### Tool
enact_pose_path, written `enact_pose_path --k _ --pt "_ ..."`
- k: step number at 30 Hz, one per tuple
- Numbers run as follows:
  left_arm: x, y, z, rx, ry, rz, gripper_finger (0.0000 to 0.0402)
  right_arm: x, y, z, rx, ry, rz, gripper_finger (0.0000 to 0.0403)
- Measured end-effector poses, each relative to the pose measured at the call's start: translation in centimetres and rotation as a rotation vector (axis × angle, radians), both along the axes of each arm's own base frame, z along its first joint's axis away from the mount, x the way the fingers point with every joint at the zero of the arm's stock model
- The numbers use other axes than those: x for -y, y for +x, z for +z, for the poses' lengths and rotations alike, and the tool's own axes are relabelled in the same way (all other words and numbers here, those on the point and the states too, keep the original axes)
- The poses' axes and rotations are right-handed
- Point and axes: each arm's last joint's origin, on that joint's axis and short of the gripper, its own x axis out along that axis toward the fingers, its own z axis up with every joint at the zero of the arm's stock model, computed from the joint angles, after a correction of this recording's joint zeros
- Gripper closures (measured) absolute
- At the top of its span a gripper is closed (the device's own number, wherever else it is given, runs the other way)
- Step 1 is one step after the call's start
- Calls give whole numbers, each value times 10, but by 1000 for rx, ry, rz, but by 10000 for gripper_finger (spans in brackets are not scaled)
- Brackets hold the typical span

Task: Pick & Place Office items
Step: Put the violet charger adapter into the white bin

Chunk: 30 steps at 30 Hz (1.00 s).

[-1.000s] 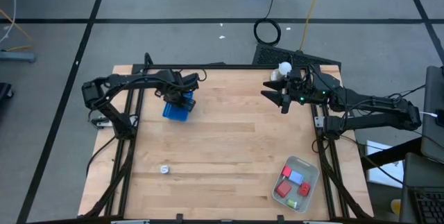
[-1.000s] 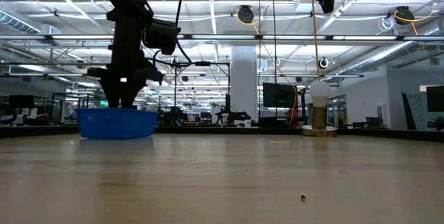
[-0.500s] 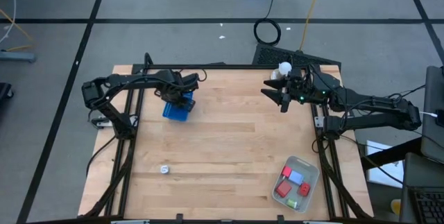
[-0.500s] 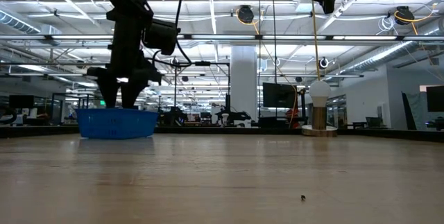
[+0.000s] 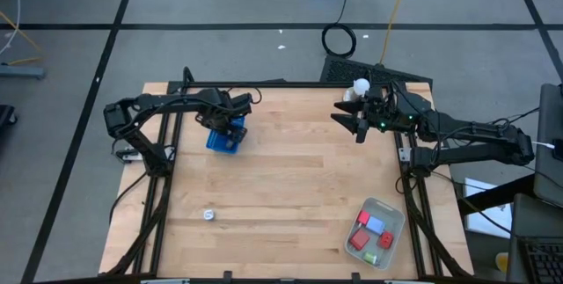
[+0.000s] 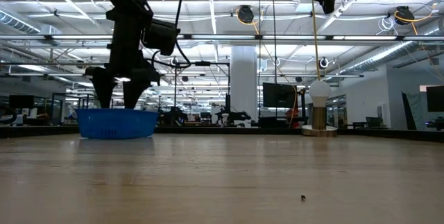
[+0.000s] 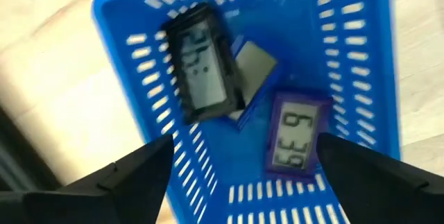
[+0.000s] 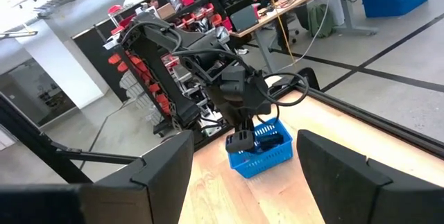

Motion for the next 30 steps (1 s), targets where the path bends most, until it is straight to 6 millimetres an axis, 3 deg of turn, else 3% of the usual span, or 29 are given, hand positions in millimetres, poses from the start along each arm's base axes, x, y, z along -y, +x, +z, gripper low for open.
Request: enact_pose_path --k 6,11,15,20,25,30 --pt "8 1 21 -63 -8 -23 32 0 0 0 -3 1 0 151" --pt "20 7 69 0 114 -75 30 0 0 -2 -24 2 0 151" --pt "32 9 110 148 218 -100 30 0 0 -5 -49 6 0 151" --pt "48 7 146 329 283 -121 30 0 0 -5 -46 4 1 151" --pt "70 5 168 473 300 -139 30 0 0 -4 -42 -16 2 151" --pt "98 10 177 594 291 -219 30 0 0 -4 -44 -22 3 151"
